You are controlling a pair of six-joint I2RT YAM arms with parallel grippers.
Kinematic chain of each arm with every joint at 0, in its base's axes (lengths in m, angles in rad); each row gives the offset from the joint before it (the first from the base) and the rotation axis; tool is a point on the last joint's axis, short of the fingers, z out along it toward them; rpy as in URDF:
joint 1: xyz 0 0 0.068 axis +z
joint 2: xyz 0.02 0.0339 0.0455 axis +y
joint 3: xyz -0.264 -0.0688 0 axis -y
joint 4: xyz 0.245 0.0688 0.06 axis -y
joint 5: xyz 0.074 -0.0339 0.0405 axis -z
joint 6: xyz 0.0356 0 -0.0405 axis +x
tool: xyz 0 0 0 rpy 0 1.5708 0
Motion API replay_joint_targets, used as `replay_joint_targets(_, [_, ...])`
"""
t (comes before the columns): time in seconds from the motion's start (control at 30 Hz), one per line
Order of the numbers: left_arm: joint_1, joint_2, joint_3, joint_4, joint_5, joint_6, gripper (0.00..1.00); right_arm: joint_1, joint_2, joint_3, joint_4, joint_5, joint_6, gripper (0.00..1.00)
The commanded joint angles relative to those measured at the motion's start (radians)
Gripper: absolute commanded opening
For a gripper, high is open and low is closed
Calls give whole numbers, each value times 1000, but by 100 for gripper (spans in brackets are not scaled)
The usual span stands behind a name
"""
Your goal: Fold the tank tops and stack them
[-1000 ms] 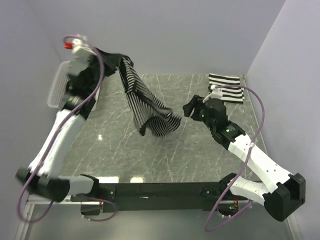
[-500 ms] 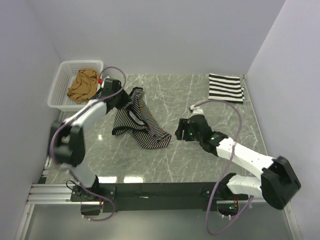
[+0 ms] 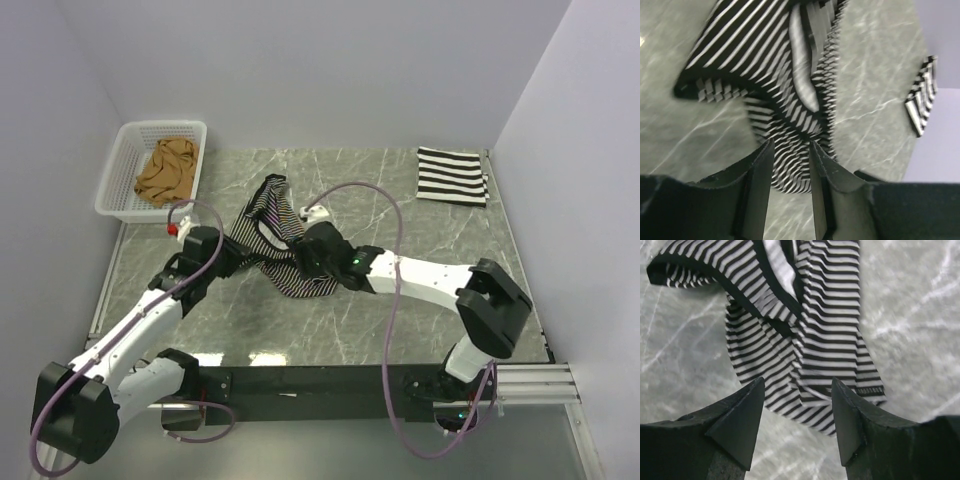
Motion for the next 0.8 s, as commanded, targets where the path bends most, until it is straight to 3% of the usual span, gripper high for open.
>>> replay_joint_targets(0.0, [-4,-66,-40,27,32,-36,39,14,68,85,-44,76,-41,61])
replay_joint_targets(0.3, [-16,-86,-126,75,83,-34,36,16,177,172,-81,48,-55,42])
replay_joint_targets(0.57, [-77,129,-134,219,92,12,39,8,206,217,-135,151,-36,3])
replay_joint_targets(0.77, [-145,278,-60,233,29,41,44,-35,151,191,-166,183,-10,0])
